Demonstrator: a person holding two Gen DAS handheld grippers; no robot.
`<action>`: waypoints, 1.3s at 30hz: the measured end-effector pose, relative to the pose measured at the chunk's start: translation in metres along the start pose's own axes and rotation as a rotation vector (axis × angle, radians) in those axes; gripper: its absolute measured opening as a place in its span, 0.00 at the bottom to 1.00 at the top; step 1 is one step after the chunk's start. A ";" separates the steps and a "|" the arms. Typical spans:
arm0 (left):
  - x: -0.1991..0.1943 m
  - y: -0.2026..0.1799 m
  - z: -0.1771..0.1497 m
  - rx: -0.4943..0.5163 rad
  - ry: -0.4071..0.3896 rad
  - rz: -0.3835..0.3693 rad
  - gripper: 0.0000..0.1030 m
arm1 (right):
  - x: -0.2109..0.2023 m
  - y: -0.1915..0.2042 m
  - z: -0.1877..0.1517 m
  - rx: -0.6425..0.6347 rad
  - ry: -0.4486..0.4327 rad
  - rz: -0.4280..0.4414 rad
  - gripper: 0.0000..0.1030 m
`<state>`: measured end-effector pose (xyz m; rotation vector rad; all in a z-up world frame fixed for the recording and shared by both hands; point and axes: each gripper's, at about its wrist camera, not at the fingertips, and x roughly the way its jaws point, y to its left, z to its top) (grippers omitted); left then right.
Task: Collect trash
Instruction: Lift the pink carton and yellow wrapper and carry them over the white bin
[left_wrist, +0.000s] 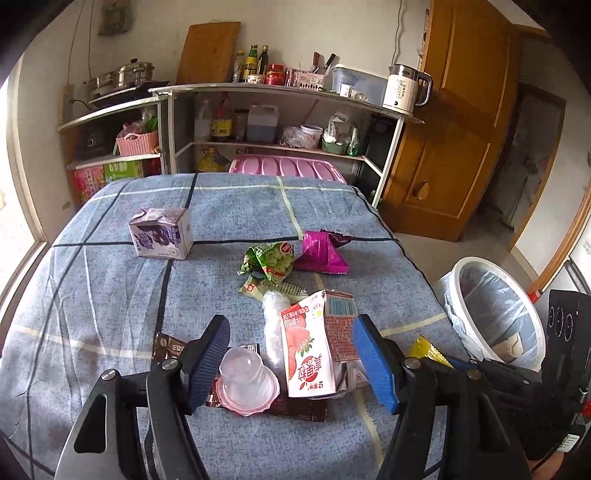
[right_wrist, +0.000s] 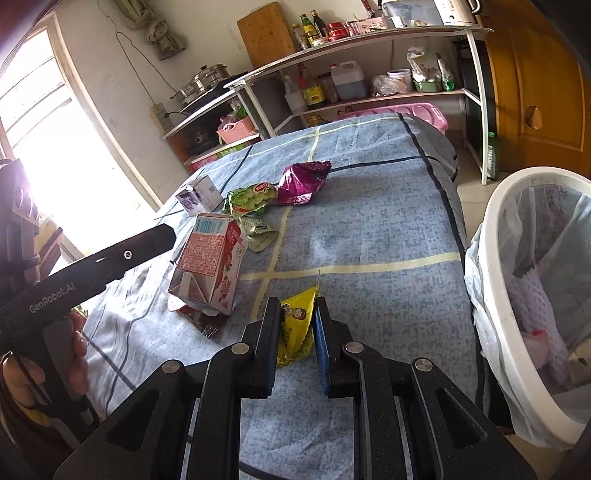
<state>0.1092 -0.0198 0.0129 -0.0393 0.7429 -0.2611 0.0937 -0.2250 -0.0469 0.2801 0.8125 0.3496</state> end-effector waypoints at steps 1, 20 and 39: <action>-0.004 -0.005 0.000 0.022 -0.015 0.010 0.67 | 0.000 -0.001 0.000 0.002 -0.001 -0.002 0.18; 0.049 -0.045 -0.016 0.045 0.127 -0.082 0.68 | -0.020 -0.024 -0.006 0.038 -0.018 -0.030 0.18; 0.072 -0.050 -0.017 0.002 0.144 -0.006 0.58 | -0.032 -0.037 -0.008 0.061 -0.033 -0.027 0.18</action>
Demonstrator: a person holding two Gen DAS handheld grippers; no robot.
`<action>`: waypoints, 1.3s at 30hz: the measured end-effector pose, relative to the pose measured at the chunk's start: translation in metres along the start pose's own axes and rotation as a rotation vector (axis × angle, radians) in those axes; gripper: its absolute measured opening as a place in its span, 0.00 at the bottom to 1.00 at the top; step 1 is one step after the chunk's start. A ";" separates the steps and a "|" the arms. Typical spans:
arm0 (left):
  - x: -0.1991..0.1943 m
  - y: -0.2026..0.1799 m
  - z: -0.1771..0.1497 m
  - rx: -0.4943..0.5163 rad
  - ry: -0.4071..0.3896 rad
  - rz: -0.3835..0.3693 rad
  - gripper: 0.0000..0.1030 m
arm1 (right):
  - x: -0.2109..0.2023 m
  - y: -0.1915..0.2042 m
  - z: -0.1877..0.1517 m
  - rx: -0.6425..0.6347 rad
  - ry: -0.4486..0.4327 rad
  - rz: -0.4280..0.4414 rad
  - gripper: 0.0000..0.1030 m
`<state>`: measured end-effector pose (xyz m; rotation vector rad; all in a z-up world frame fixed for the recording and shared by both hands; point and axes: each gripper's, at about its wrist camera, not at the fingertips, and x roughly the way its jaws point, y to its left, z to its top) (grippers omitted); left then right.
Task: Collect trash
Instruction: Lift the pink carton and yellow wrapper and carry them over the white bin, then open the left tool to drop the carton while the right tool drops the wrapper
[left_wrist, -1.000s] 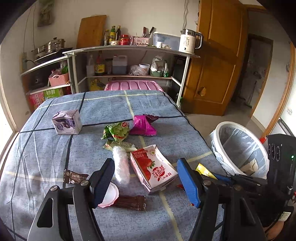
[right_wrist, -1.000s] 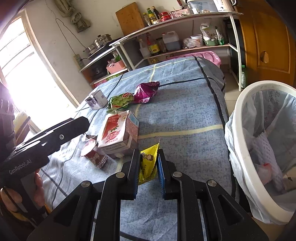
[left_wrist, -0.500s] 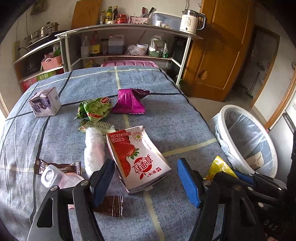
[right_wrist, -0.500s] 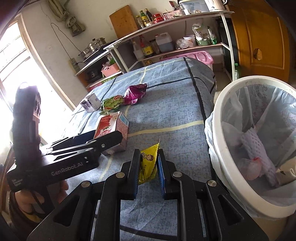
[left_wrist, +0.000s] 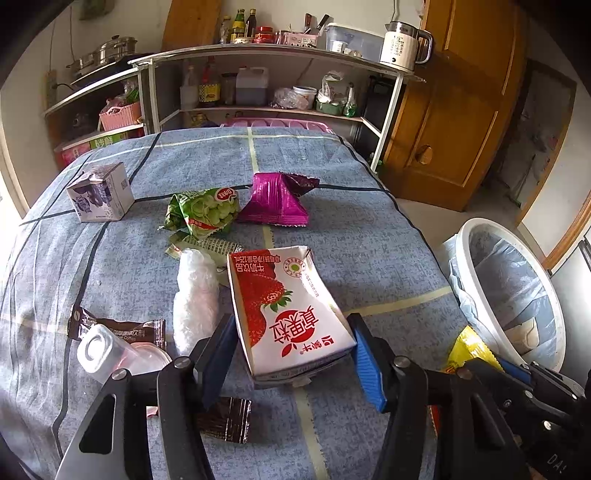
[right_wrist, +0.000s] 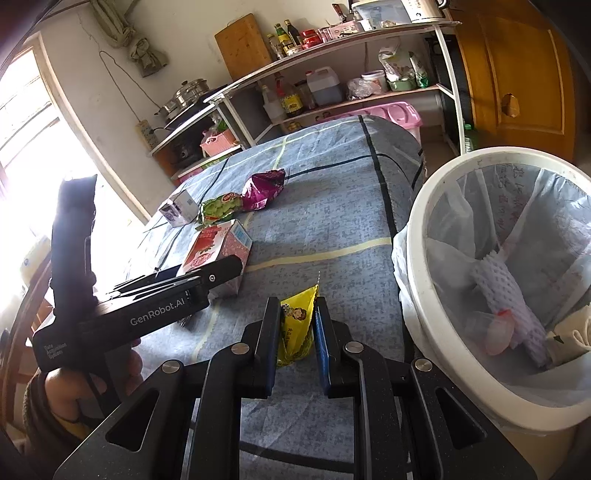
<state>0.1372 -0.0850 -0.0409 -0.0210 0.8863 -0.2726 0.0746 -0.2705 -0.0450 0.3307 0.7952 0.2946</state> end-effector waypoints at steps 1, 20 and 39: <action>-0.003 0.000 0.000 -0.002 -0.005 -0.006 0.58 | -0.002 -0.001 0.001 0.001 -0.005 0.000 0.18; -0.047 -0.051 0.020 0.091 -0.129 -0.115 0.56 | -0.058 -0.034 0.014 0.060 -0.135 -0.046 0.18; -0.023 -0.169 0.027 0.233 -0.064 -0.379 0.56 | -0.112 -0.122 0.026 0.143 -0.200 -0.279 0.18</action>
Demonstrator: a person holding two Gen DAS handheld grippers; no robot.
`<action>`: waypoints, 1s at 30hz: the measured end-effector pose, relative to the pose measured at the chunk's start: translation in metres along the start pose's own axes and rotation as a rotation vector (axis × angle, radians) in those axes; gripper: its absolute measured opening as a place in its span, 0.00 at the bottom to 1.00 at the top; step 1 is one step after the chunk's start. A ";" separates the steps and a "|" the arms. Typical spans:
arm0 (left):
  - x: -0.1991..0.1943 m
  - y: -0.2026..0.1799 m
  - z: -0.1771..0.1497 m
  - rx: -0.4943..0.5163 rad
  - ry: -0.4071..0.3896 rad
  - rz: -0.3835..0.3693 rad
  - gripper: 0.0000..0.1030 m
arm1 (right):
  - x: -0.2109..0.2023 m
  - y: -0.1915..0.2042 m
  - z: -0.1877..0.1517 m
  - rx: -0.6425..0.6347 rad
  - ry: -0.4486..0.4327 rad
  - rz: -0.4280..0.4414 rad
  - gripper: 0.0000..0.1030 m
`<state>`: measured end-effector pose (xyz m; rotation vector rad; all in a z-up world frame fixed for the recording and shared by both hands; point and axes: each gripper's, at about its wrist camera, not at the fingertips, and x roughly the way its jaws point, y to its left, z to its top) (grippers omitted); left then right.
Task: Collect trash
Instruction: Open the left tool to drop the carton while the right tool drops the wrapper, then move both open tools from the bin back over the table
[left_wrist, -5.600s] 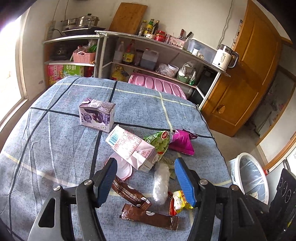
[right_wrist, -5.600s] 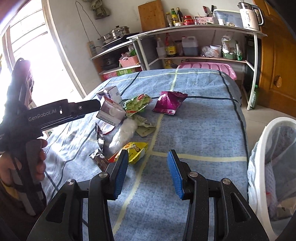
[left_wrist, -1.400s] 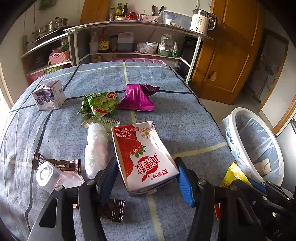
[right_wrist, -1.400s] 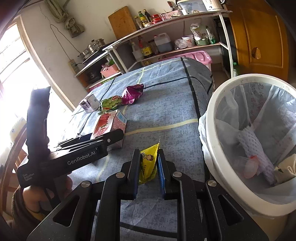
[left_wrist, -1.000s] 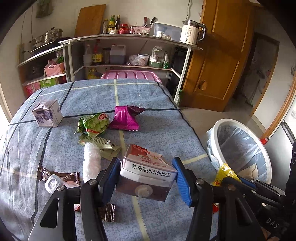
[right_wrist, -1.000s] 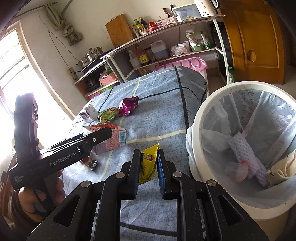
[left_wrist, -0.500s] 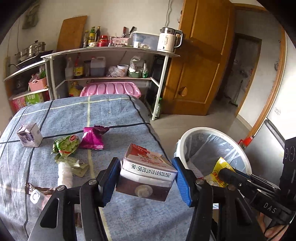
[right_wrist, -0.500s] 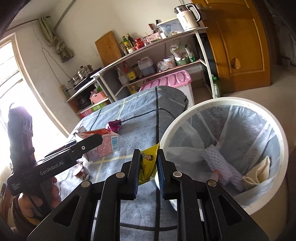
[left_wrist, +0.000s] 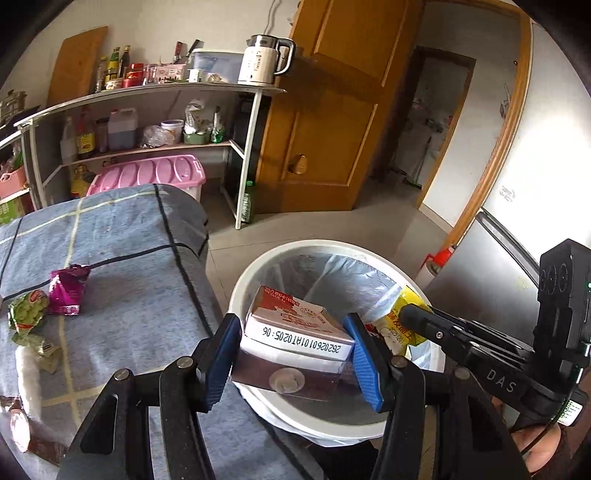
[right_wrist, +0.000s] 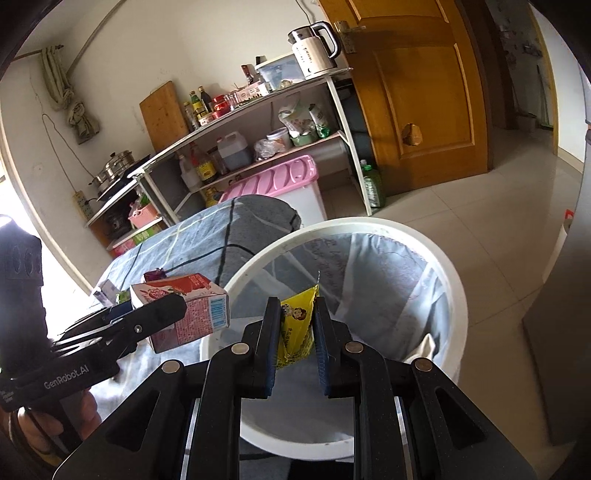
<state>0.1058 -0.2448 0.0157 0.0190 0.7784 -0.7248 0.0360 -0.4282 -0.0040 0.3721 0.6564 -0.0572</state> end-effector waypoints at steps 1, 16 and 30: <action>0.006 -0.005 0.000 0.006 0.011 -0.006 0.56 | 0.001 -0.004 0.000 0.000 0.003 -0.010 0.18; 0.047 -0.022 -0.013 0.024 0.112 -0.043 0.57 | 0.017 -0.033 -0.009 0.014 0.078 -0.103 0.30; 0.002 0.006 -0.016 -0.028 0.039 0.017 0.59 | 0.008 -0.005 -0.011 0.005 0.045 -0.054 0.34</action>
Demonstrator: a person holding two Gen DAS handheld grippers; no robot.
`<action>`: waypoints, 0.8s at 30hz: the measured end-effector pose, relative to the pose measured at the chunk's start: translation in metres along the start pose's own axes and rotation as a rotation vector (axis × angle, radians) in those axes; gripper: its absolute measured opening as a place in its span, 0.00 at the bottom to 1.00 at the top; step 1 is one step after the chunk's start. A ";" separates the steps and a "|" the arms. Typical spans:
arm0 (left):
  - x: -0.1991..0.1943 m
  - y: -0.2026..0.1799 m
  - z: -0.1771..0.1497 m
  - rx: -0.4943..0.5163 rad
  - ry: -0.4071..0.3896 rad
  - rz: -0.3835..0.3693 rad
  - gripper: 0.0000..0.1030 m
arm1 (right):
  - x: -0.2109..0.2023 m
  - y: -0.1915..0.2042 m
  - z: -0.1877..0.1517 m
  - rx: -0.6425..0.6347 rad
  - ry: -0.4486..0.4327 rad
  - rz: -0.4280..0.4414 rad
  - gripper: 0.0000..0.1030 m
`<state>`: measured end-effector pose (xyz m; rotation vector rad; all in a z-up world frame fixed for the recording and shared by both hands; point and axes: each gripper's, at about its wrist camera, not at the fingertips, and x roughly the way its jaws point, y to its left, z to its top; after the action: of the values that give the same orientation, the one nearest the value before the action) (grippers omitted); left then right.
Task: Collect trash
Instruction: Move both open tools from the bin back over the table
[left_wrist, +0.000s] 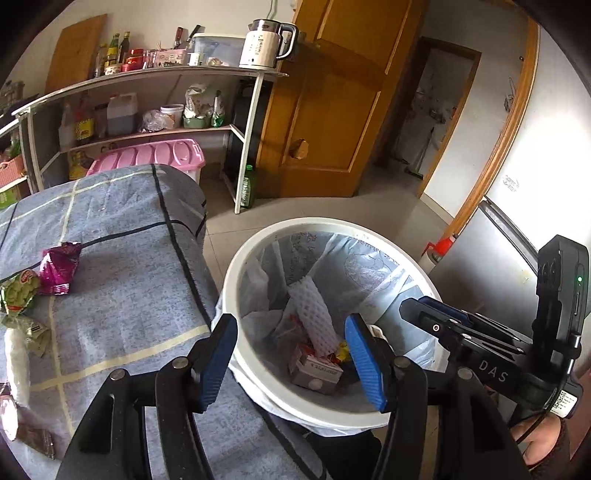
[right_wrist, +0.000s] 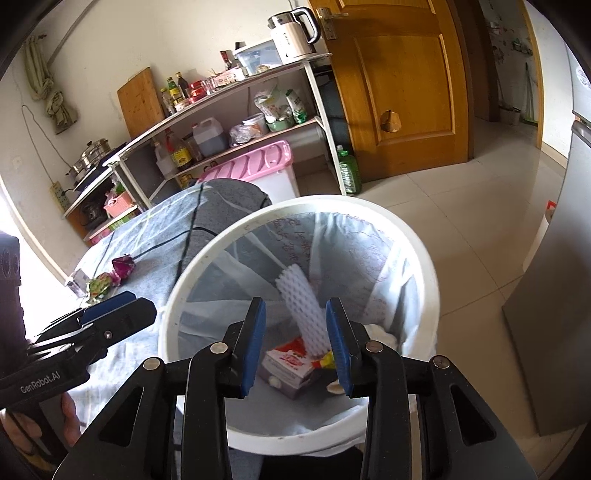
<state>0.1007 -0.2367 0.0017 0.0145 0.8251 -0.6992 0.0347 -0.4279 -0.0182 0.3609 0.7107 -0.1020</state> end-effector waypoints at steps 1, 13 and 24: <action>-0.005 0.005 -0.001 -0.006 -0.007 0.011 0.59 | 0.000 0.004 0.000 -0.003 -0.002 0.008 0.34; -0.069 0.075 -0.023 -0.098 -0.096 0.205 0.61 | 0.010 0.071 -0.011 -0.083 0.020 0.122 0.34; -0.116 0.136 -0.053 -0.197 -0.139 0.355 0.61 | 0.034 0.137 -0.027 -0.161 0.070 0.217 0.34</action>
<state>0.0890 -0.0511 0.0092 -0.0632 0.7303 -0.2800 0.0729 -0.2898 -0.0193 0.2865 0.7390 0.1730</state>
